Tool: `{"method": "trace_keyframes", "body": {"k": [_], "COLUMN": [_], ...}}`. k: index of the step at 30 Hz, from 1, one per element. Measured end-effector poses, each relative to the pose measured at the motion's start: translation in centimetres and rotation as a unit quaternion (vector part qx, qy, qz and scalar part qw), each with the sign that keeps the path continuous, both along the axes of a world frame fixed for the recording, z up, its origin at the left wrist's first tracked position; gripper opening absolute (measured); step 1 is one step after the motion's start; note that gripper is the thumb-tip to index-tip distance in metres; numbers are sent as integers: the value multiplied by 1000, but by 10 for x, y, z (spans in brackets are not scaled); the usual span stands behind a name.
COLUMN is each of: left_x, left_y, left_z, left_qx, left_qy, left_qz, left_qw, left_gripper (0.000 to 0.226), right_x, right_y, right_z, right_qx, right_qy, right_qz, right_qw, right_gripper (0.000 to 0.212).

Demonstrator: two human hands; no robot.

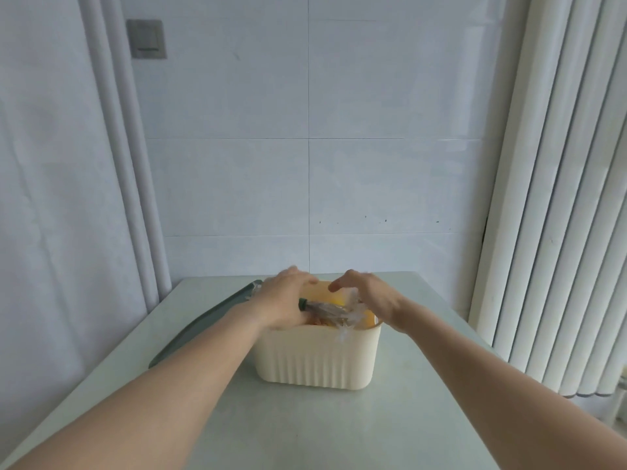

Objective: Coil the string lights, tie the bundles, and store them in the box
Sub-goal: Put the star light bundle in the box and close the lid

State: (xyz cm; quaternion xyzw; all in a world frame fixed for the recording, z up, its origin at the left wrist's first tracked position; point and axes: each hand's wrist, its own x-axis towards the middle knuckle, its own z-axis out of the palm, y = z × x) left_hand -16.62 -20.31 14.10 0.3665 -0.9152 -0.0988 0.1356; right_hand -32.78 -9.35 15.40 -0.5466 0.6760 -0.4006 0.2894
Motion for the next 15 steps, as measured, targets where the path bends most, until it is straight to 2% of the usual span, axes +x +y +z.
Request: {"method": "trace_keyframes", "body": {"k": [1, 3, 5, 8, 11, 13, 15], "left_x": [1, -3, -6, -10, -9, -4, 4], "left_y": [-2, -11, -12, -9, -11, -16, -22], "left_z": [-3, -10, -12, -8, -9, -10, -9], "left_qx": [9, -2, -37, -62, -4, 40, 61], "left_qy": [-14, -16, 9, 87, 160, 116, 15], "left_qz": [-12, -6, -2, 5, -1, 7, 25], "left_qw": [1000, 1000, 999, 994, 987, 992, 998], "left_gripper": [50, 24, 23, 31, 25, 34, 48], "right_x": [2, 3, 2, -3, -4, -7, -10], "right_y": [-1, -5, -11, -17, -24, -25, -22], "right_z": [0, -1, -1, 6, 5, -1, -6], "right_qx": [23, 57, 46, -29, -75, -37, 41], "right_qy": [36, 138, 209, 241, 287, 344, 382], "right_qz": [11, 11, -23, -52, -77, -63, -15], "right_qw": [999, 989, 977, 969, 952, 936, 923], "right_gripper": [29, 38, 39, 22, 18, 18, 26]}}
